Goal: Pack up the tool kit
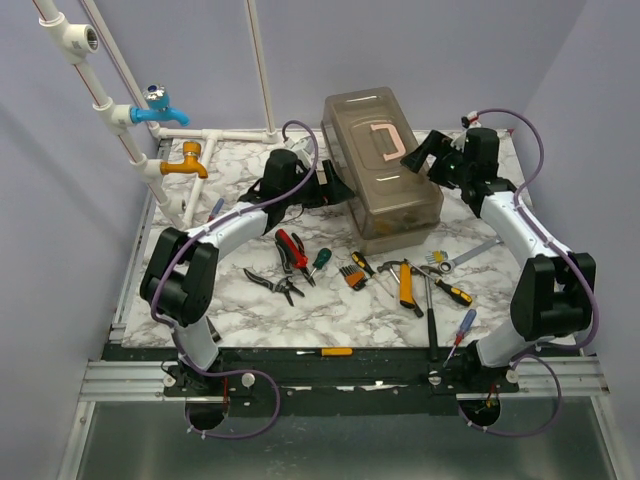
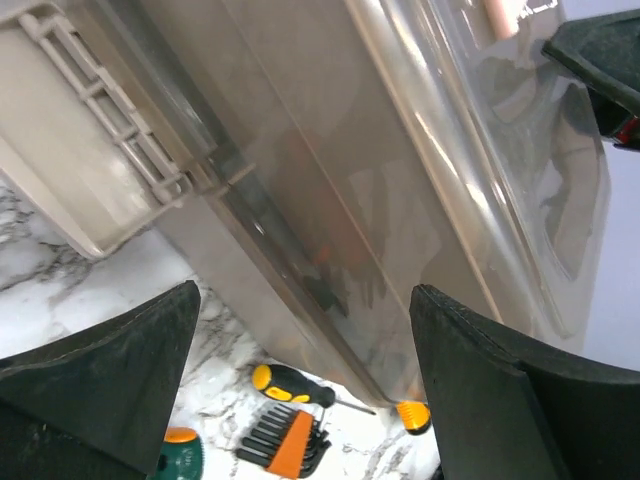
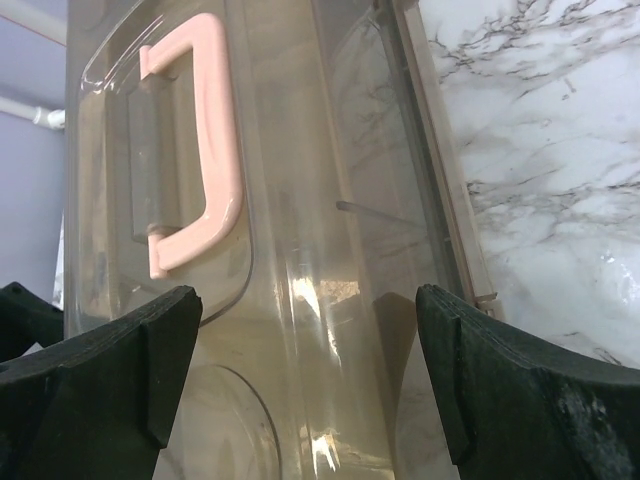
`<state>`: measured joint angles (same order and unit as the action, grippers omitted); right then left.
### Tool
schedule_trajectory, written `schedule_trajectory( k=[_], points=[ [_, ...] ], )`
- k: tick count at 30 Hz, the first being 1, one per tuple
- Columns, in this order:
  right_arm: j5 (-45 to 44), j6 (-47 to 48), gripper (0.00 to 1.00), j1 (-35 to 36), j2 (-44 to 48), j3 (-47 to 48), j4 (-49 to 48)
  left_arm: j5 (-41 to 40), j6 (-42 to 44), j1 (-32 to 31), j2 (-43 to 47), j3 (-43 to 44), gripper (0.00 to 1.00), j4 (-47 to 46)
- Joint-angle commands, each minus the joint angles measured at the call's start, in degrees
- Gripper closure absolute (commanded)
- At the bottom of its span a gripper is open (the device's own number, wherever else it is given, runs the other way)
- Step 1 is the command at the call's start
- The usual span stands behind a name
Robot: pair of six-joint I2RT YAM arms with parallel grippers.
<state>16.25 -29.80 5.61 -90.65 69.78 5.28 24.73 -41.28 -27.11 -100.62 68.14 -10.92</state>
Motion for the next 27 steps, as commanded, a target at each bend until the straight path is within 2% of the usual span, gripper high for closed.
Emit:
schedule_trajectory(
  k=[1, 4, 12, 18, 23, 27],
  points=[
    [6.7, -1.0, 0.06, 5.9, -2.3, -3.5, 6.6, 0.7, 1.6, 0.2, 1.5, 0.4, 0.09, 0.6],
    [6.1, -1.3, 0.06, 7.4, -0.6, -5.2, 6.1, -1.4, 3.0, 0.6, 3.0, 0.6, 0.02, 3.3],
    [4.5, -3.6, 0.07, 12.5, 4.3, -11.2, 4.7, -4.6, 4.4, 1.2, 7.7, 0.9, 0.01, 8.5],
    [2.7, -6.1, 0.08, 13.4, 10.7, -16.7, 3.9, -10.1, 1.6, 1.6, 16.9, -5.4, 0.01, 8.8],
    [2.4, -6.9, 0.08, 13.9, 14.9, -20.7, 4.0, -9.6, -1.3, 1.7, 21.8, -9.8, 0.01, 6.2],
    [-2.5, -5.3, 0.07, 13.8, 15.6, -19.9, 5.9, -8.3, -1.4, 1.7, 20.4, -9.1, 0.02, 7.1]
  ],
)
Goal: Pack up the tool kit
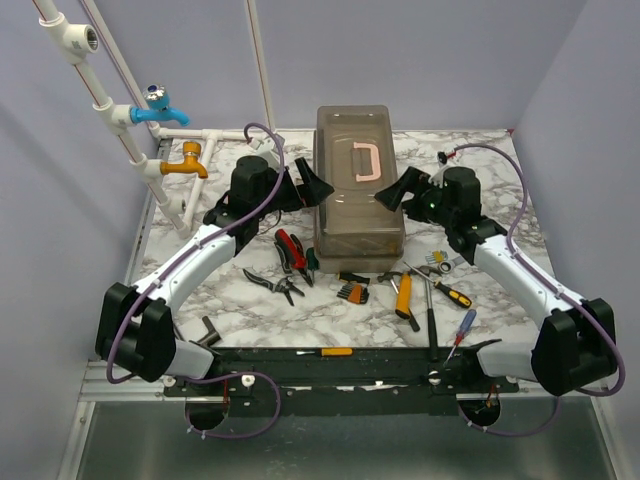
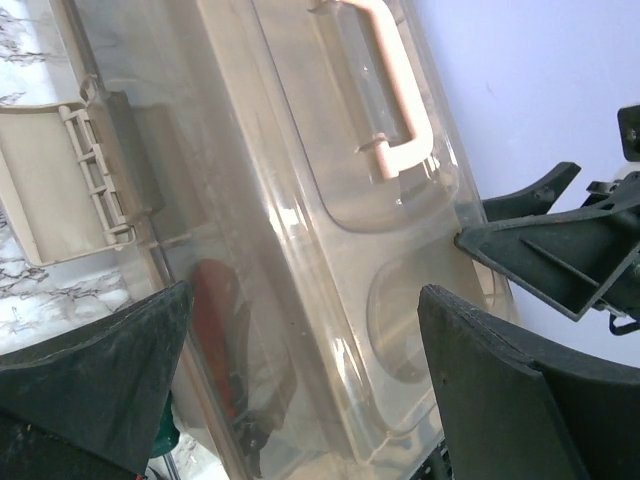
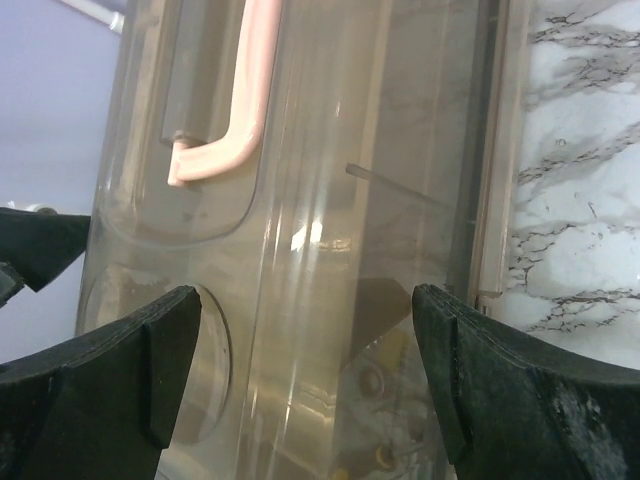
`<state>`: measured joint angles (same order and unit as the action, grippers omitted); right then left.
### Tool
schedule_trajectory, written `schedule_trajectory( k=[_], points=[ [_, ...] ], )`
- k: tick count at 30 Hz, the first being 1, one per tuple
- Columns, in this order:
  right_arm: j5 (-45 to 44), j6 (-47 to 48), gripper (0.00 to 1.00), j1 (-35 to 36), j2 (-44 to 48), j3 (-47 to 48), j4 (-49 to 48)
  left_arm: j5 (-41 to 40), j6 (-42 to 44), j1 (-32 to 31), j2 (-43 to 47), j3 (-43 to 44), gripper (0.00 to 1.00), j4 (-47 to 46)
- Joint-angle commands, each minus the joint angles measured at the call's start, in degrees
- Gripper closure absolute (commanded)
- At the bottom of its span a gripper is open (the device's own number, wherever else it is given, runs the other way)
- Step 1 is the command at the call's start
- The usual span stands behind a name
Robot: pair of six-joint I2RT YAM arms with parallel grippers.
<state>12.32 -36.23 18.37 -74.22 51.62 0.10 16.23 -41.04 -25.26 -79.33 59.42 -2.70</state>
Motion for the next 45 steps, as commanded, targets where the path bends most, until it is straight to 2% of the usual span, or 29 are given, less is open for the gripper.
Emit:
schedule_trajectory(
  k=[1, 8, 14, 20, 27, 31, 34, 40, 45],
  points=[
    [0.4, 2.0, 0.07, 1.0, -1.1, -0.5, 12.3, 1.0, -1.7, -0.2, -1.2, -0.3, 0.02, -1.4],
    [-7.8, 7.3, 0.04, 1.0, -4.8, 10.1, 19.2, 5.9, -2.6, -0.7, -5.5, 2.4, 0.02, -2.0],
    [-8.9, 8.9, 0.04, 1.1, -9.0, 18.4, 20.6, 5.3, -1.9, -1.1, -5.6, 3.7, 0.02, -2.2],
    [-19.4, 13.6, 0.09, 1.4, -14.1, 28.2, 26.7, 1.7, 3.8, 0.5, -3.7, 7.6, 0.02, 3.3],
    [-30.2, 17.1, 0.15, 6.3, -20.1, 39.0, 32.0, -2.8, 11.2, 1.0, -3.3, 16.0, 0.02, 13.0],
    [-35.1, 18.2, 0.17, 11.1, -25.3, 47.1, 35.7, -3.3, 11.5, 1.0, -3.2, 17.8, 0.02, 13.8],
    [-43.7, 18.6, 0.18, 14.8, -29.9, 52.5, 39.4, -3.8, 11.7, 0.9, -3.1, 18.8, 0.02, 14.9],
    [-56.2, 19.0, 0.21, 17.5, -34.2, 55.1, 43.5, -4.0, 11.9, 0.9, -2.2, 18.8, 0.02, 15.8],
    [-61.7, 20.8, 0.21, 17.9, -36.3, 54.6, 45.0, -6.4, 13.1, -0.5, -2.0, 19.9, 0.02, 17.4]
  ],
)
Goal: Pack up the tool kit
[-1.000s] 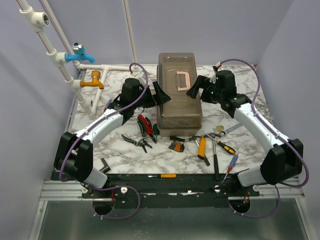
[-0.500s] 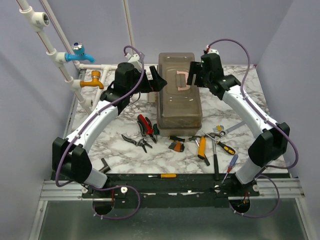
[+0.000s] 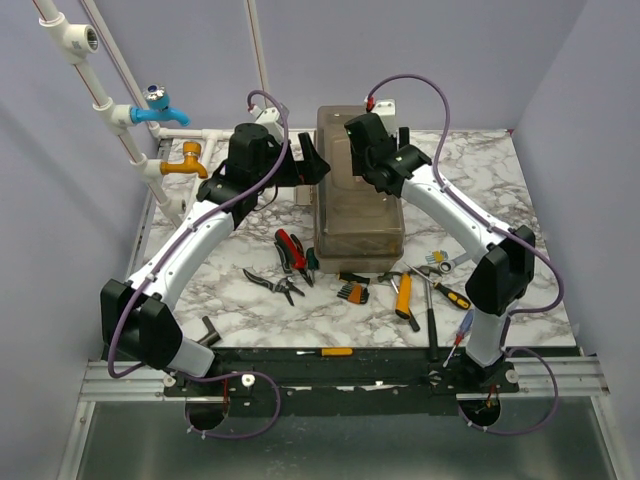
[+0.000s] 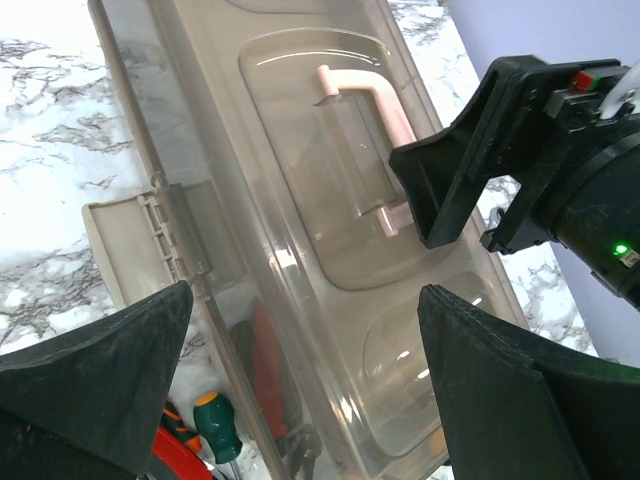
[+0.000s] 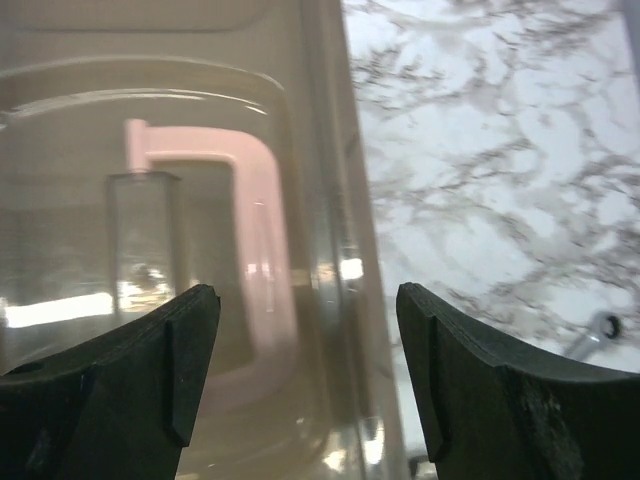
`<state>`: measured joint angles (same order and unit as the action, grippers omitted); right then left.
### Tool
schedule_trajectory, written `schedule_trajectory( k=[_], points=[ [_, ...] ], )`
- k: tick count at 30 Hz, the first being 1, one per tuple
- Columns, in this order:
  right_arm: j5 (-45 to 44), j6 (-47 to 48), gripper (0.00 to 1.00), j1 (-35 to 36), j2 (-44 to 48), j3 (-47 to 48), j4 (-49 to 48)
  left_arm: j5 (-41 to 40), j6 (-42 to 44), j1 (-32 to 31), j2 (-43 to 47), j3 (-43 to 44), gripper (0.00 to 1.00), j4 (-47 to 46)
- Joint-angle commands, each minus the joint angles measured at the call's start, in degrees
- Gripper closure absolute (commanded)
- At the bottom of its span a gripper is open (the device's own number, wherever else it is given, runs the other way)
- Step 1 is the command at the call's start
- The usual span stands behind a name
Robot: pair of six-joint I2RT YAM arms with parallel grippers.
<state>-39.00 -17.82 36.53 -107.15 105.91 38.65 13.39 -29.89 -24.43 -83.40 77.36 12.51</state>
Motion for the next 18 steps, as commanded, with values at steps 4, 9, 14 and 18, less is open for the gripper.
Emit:
schedule_trajectory(
  k=[4, 9, 14, 18],
  points=[
    [-12.9, 2.7, 0.21, -0.2, -5.4, 1.6, 8.8, -4.1, 2.5, -2.5, 0.9, 4.4, 0.02, 3.8],
    [-11.5, 4.6, 0.21, -0.2, -4.0, 2.5, 7.0, -3.3, 1.9, -2.7, -0.1, 5.8, 0.02, 4.4],
    [-14.5, 8.9, 0.22, 0.2, -2.1, 6.2, 3.8, -2.8, 1.5, -2.8, -1.0, 6.9, 0.02, 5.0],
    [-15.5, 15.0, 0.23, 2.9, 1.3, 4.2, -4.4, -1.7, 0.8, -2.7, -2.3, 8.3, 0.02, 5.0]
  ],
)
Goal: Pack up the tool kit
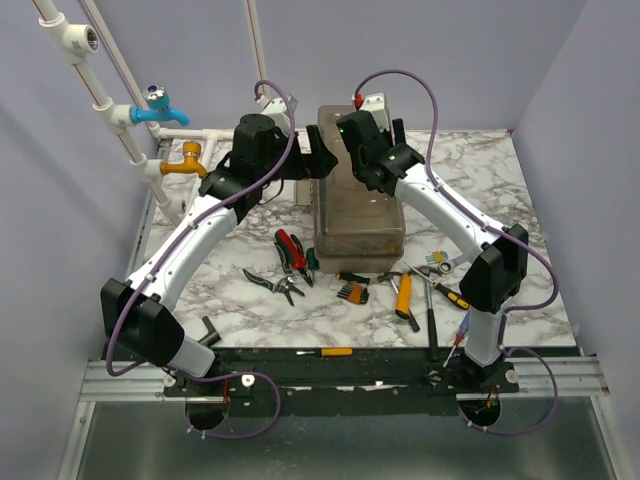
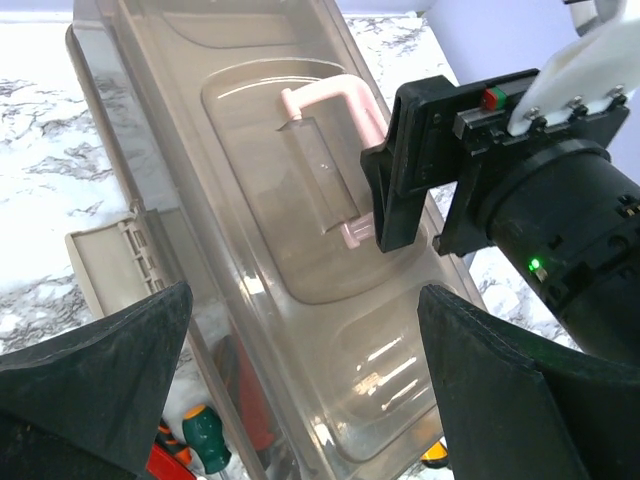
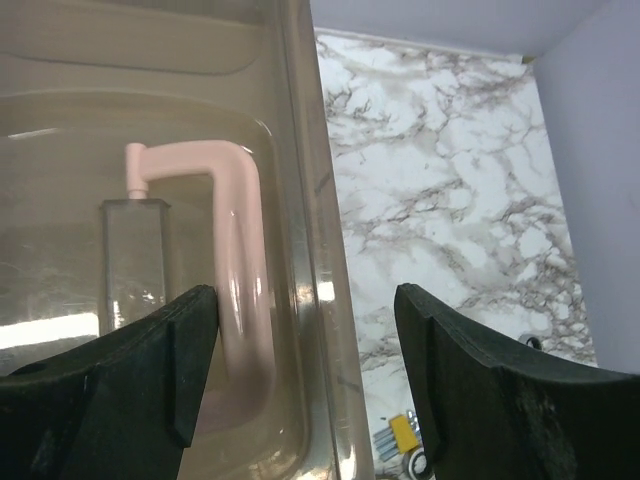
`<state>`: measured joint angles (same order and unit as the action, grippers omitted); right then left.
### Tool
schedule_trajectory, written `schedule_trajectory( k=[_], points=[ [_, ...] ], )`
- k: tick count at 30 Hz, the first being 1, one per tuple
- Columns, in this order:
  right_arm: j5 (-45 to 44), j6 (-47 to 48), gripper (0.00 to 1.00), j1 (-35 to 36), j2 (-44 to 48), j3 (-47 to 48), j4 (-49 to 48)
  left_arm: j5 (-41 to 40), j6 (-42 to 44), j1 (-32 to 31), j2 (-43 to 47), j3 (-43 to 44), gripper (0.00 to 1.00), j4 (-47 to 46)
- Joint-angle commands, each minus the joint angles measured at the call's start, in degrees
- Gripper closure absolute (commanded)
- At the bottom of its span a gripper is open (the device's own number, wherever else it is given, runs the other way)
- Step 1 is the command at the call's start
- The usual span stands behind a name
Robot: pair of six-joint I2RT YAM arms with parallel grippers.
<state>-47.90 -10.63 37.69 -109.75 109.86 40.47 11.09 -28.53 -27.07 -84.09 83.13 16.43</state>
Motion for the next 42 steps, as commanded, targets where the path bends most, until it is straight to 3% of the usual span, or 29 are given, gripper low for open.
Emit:
schedule_trajectory(
  k=[1, 4, 8, 11, 14, 19, 26, 32, 35, 39, 42],
  points=[
    [-6.6, 8.8, 0.23, 2.5, 4.7, -0.6, -8.4, 1.0, -0.9, -0.1, -2.2, 3.0, 0.02, 1.1],
    [0.0, 7.1, 0.24, 3.2, 6.9, -2.0, -9.4, 2.7, -2.0, 0.0, -3.9, 4.5, 0.01, 0.9],
    [16.0, 1.3, 0.3, 2.1, 11.2, -5.1, -11.3, 6.8, -4.2, 0.4, -6.5, 6.3, 0.02, -0.2],
    [27.8, -4.2, 0.29, -2.0, 13.2, -6.4, -11.2, 8.5, -5.7, 1.0, -7.4, 6.6, 0.01, -0.9],
    [33.9, -7.7, 0.27, -6.4, 15.5, -8.6, -11.5, 8.6, -5.0, 0.4, -7.7, 7.3, 0.03, -1.0],
    [50.6, -15.4, 0.27, -18.1, 20.6, -16.3, -15.8, 4.6, 0.4, -3.0, -13.2, 18.9, 0.1, 10.0],
    [54.0, -22.8, 0.25, -26.4, 25.4, -26.0, -20.6, 2.4, -3.3, -6.4, -22.9, 32.1, 0.17, 17.5],
    [53.5, -27.9, 0.25, -28.2, 28.0, -31.5, -25.2, -0.2, -11.2, -7.4, -30.6, 40.6, 0.21, 22.3],
    [53.1, -28.6, 0.25, -28.5, 28.3, -32.2, -26.1, 1.3, -11.9, -7.7, -32.4, 41.4, 0.36, 21.4],
    [53.5, -29.2, 0.25, -28.6, 28.6, -33.1, -27.3, 1.0, -12.6, -7.7, -35.0, 43.9, 0.67, 22.6],
    [54.1, -29.4, 0.25, -28.7, 28.6, -33.5, -28.0, -0.7, -12.5, -7.8, -36.6, 45.6, 0.71, 24.2]
  ],
)
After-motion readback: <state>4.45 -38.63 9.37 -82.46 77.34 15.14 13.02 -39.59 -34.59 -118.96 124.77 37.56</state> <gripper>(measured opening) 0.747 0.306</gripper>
